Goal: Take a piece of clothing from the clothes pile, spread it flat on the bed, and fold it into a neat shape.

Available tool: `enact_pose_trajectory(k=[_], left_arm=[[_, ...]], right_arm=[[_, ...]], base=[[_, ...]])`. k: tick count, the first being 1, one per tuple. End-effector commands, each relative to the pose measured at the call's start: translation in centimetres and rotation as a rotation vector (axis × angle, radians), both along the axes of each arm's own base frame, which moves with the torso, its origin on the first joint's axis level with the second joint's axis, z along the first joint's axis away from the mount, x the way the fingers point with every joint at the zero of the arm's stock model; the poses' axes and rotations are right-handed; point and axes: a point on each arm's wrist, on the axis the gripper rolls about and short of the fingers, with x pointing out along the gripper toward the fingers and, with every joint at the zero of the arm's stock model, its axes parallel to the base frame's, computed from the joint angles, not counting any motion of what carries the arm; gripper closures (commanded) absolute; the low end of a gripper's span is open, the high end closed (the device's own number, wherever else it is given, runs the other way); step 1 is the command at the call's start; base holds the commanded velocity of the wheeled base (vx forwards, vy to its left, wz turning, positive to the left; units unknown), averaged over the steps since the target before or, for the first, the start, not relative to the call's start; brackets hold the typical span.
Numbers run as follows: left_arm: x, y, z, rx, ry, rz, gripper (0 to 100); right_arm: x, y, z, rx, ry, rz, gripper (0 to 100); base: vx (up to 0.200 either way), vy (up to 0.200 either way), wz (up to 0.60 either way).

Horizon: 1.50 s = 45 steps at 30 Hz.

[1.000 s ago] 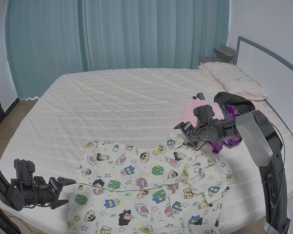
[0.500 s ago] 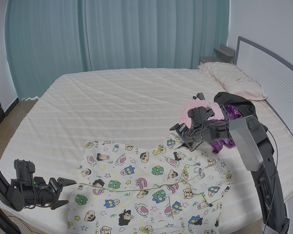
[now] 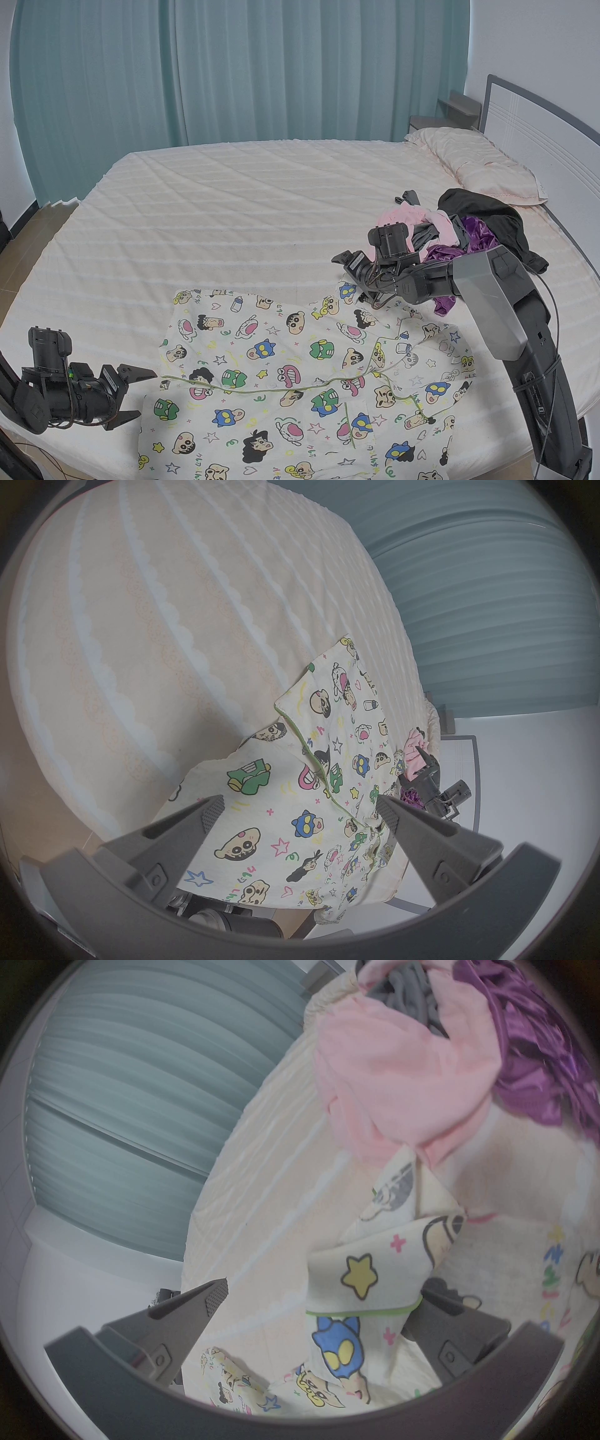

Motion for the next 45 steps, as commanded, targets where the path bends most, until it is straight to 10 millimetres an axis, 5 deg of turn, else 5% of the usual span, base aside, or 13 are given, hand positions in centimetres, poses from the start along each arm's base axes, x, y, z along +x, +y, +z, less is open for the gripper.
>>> enact_pose_trajectory(k=[1, 8, 12, 22, 33, 45], left_arm=[[0.0, 0.0, 0.0, 0.0, -0.001, 0.0, 0], [-0.1, 0.0, 0.0, 0.0, -0.001, -0.002, 0], [-0.2, -0.1, 0.0, 0.001, 0.003, -0.001, 0], [-0.2, -0.1, 0.0, 0.002, 0.003, -0.003, 0], [-0.2, -0.1, 0.0, 0.002, 0.003, -0.003, 0], [-0.2, -0.1, 0.0, 0.002, 0.003, -0.003, 0]], right_arm=[[0.2, -0.6, 1.8, -0.003, -0.05, -0.004, 0], [0.0, -0.2, 5.3, 0.026, -0.16, 0.011, 0], [-0.2, 0.8, 9.5, 0.055, -0.43, 0.055, 0], [-0.3, -1.1, 3.9, -0.173, -0.344, 0.095, 0], [0.5, -5.0, 3.2, -0.273, -0.245, 0.053, 0], [0.7, -7.5, -0.7, -0.386, -0.145, 0.097, 0]], base=[[0.0, 0.0, 0.0], [0.0, 0.0, 0.0], [0.0, 0.0, 0.0], [0.0, 0.0, 0.0], [0.0, 0.0, 0.0], [0.0, 0.0, 0.0]])
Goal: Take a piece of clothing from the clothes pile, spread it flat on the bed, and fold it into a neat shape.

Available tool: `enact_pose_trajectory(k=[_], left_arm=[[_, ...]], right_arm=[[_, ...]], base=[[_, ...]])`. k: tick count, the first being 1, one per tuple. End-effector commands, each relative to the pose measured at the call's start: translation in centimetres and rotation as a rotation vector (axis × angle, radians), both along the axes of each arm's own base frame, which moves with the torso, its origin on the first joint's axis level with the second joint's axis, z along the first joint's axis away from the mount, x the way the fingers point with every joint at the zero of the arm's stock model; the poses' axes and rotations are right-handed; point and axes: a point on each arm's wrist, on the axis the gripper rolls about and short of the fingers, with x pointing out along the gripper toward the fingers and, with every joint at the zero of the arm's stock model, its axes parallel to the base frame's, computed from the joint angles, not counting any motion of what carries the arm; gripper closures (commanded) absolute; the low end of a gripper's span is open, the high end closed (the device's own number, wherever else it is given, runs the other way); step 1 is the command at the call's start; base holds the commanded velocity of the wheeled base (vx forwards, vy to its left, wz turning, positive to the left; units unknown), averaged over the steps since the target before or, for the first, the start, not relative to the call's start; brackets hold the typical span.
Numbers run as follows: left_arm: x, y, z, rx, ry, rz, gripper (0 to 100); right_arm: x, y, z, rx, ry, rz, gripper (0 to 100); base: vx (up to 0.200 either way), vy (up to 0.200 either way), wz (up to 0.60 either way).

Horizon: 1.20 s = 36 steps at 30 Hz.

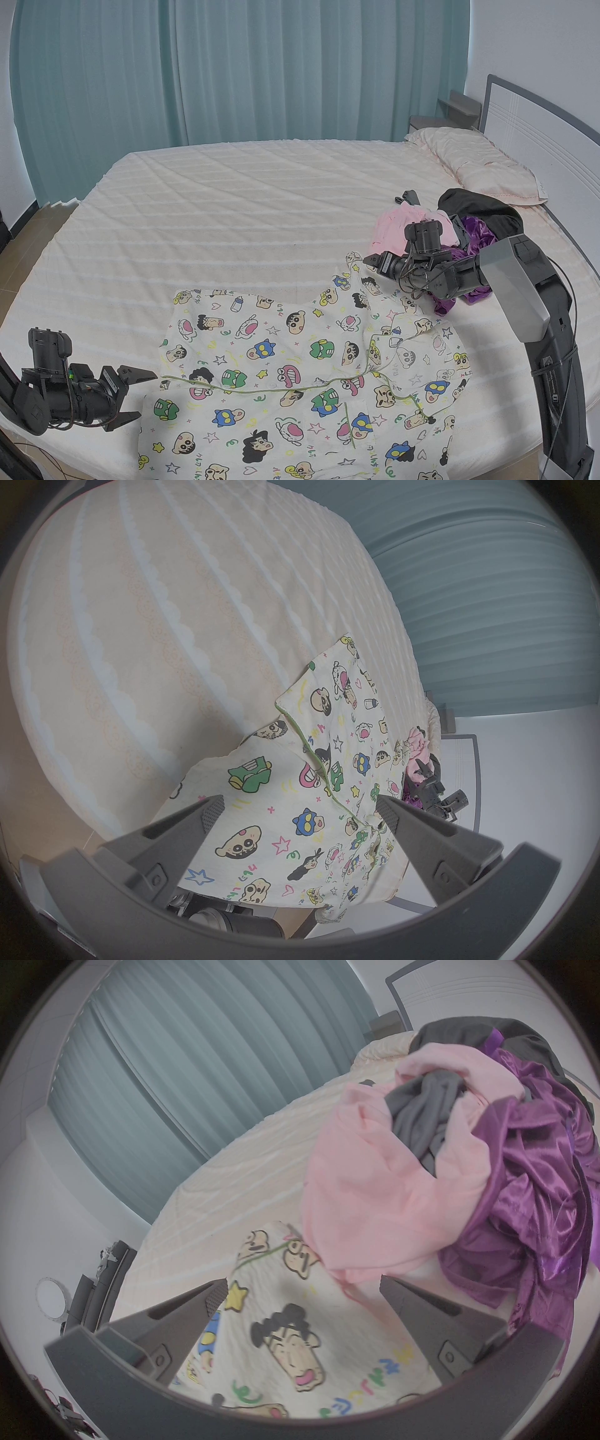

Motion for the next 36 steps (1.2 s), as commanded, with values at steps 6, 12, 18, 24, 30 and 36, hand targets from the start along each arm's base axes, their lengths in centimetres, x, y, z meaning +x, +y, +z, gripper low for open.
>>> enact_pose_trajectory(k=[6, 12, 18, 24, 30, 36], left_arm=[[0.0, 0.0, 0.0, -0.001, 0.001, 0.0, 0], [0.0, 0.0, 0.0, -0.001, 0.001, 0.0, 0], [0.0, 0.0, 0.0, -0.001, 0.002, 0.0, 0], [0.0, 0.0, 0.0, -0.001, 0.001, 0.0, 0], [0.0, 0.0, 0.0, -0.001, 0.001, 0.0, 0], [0.0, 0.0, 0.0, -0.001, 0.001, 0.0, 0]], right_arm=[[-0.3, -1.0, -2.1, -0.025, 0.056, 0.03, 0], [-0.6, -1.0, -2.7, -0.025, 0.093, 0.045, 100], [-0.3, -2.1, -2.6, -0.013, 0.096, 0.019, 100], [-0.1, -4.2, -2.4, -0.025, 0.103, -0.049, 100], [-0.9, -5.3, -2.7, -0.038, 0.135, -0.081, 100], [-1.2, -5.3, -2.3, -0.03, 0.137, -0.079, 100]], base=[[0.0, 0.0, 0.0], [0.0, 0.0, 0.0], [0.0, 0.0, 0.0], [0.0, 0.0, 0.0], [0.0, 0.0, 0.0], [0.0, 0.0, 0.0]])
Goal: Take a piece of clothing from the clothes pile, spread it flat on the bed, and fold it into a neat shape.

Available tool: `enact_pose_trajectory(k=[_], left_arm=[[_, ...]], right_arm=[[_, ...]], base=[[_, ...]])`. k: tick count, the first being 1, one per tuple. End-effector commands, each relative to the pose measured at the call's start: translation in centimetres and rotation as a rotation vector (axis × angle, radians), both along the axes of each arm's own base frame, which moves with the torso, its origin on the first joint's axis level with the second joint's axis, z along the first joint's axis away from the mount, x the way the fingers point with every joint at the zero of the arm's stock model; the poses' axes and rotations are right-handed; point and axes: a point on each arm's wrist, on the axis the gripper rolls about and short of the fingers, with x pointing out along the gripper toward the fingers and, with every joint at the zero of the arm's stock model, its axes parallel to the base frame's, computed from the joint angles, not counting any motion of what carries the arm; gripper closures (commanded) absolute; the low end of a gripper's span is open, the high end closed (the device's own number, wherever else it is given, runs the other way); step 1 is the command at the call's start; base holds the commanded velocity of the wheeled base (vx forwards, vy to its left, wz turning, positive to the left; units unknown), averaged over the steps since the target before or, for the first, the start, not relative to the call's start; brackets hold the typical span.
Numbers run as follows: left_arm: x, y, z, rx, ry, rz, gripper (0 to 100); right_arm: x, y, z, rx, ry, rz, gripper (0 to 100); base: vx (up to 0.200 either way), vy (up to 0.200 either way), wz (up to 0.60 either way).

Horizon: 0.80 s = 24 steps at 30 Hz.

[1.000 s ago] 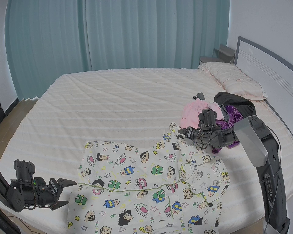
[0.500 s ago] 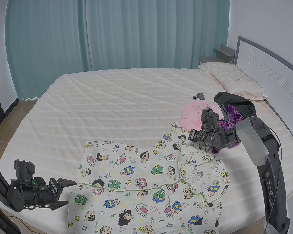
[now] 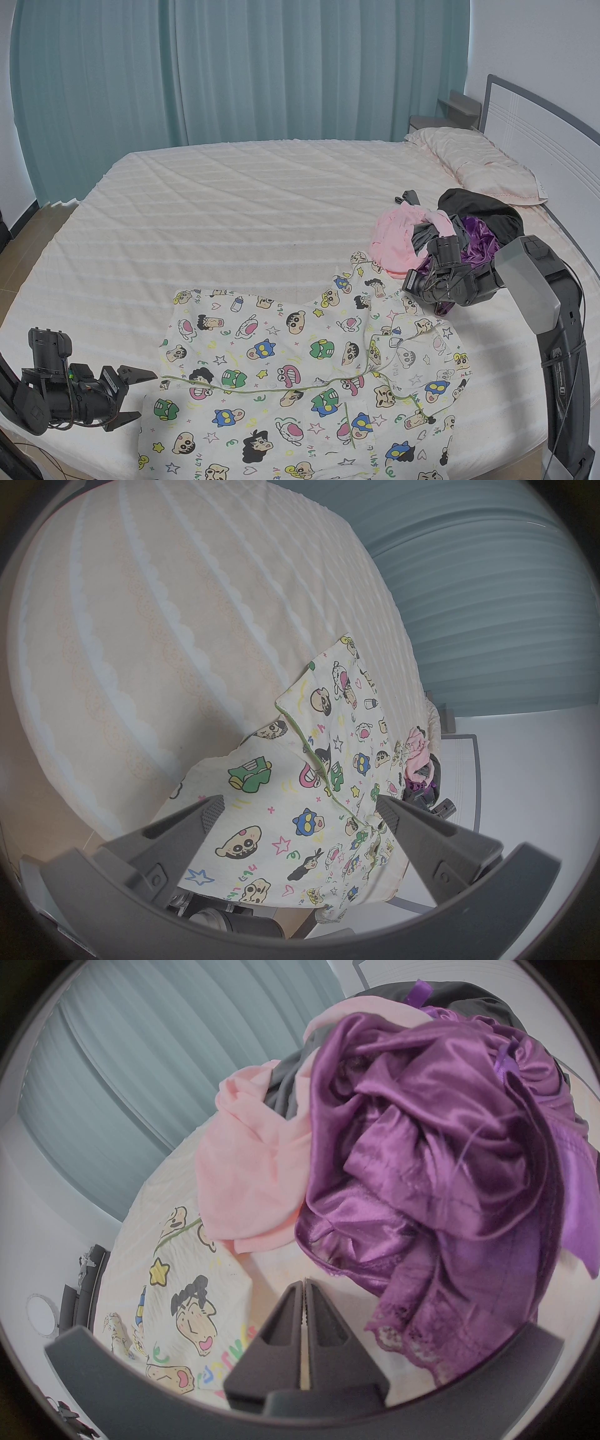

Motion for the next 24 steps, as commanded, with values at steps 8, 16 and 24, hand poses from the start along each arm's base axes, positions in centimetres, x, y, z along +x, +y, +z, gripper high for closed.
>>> enact_pose_trajectory(k=[8, 16, 24], left_arm=[[0.0, 0.0, 0.0, -0.001, 0.001, 0.0, 0], [0.0, 0.0, 0.0, -0.001, 0.002, 0.0, 0], [0.0, 0.0, 0.0, -0.001, 0.002, -0.001, 0]], right_arm=[[0.0, 0.3, 3.4, 0.093, -0.05, 0.008, 0], [-0.1, 2.6, 1.2, 0.096, -0.003, 0.063, 0], [0.0, 4.9, -0.5, 0.091, 0.023, 0.105, 100]], base=[[0.0, 0.0, 0.0], [0.0, 0.0, 0.0], [0.0, 0.0, 0.0]])
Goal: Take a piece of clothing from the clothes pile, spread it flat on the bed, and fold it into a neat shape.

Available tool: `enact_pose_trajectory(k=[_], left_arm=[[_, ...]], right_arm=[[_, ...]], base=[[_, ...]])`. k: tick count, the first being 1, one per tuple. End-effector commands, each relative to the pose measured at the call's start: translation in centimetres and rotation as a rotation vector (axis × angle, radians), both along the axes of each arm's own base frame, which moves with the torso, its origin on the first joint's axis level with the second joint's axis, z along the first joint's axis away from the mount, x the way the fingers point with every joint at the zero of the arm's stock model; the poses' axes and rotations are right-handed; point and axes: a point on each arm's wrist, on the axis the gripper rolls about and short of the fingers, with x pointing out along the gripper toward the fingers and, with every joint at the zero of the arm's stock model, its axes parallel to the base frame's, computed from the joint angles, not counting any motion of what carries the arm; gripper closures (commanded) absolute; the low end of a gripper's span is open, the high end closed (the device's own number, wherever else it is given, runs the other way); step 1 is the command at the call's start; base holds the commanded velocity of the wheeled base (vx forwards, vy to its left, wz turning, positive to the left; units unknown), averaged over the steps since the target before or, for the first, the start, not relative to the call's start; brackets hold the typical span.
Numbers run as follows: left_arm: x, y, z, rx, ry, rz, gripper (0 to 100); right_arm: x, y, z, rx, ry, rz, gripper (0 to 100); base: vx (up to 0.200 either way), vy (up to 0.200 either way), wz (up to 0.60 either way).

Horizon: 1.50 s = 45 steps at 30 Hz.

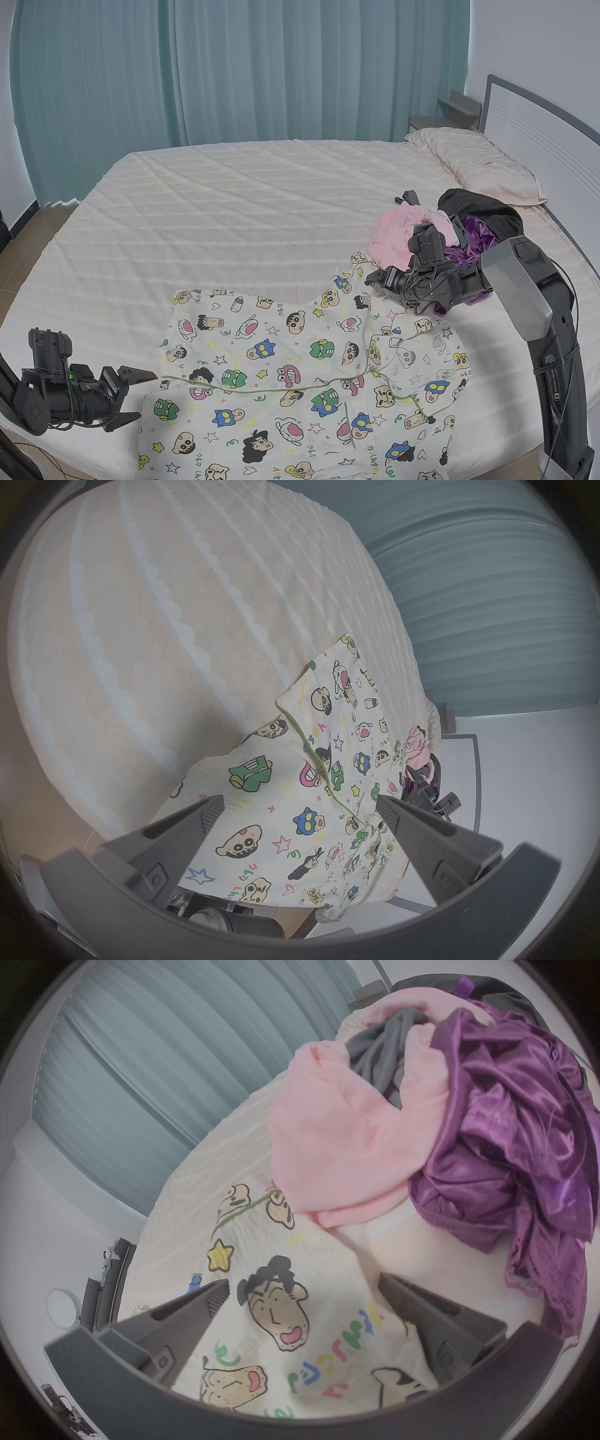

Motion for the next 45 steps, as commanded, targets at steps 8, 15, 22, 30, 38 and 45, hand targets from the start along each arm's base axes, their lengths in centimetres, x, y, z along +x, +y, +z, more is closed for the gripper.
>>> enact_pose_trajectory(k=[8, 15, 22, 30, 38, 45], left_arm=[[0.0, 0.0, 0.0, -0.001, 0.0, 0.0, 0], [0.0, 0.0, 0.0, -0.001, 0.0, 0.0, 0], [0.0, 0.0, 0.0, 0.0, 0.001, 0.001, 0], [0.0, 0.0, 0.1, 0.002, -0.004, 0.002, 0], [-0.1, 0.0, 0.1, 0.001, -0.007, 0.001, 0], [-0.2, 0.0, 0.1, 0.005, -0.005, -0.003, 0]], right_arm=[[0.4, -0.6, -0.2, 0.017, 0.036, -0.038, 100], [-1.1, -1.9, 0.5, -0.01, 0.072, -0.052, 100], [-1.3, -2.7, 0.3, -0.049, 0.076, -0.096, 100], [-1.9, -2.8, 1.4, -0.063, 0.095, -0.096, 100], [-2.0, -3.7, 3.8, -0.044, 0.065, -0.119, 0], [-4.0, -5.2, 5.9, -0.049, 0.069, -0.143, 0]], base=[[0.0, 0.0, 0.0], [0.0, 0.0, 0.0], [0.0, 0.0, 0.0], [0.0, 0.0, 0.0], [0.0, 0.0, 0.0], [0.0, 0.0, 0.0]])
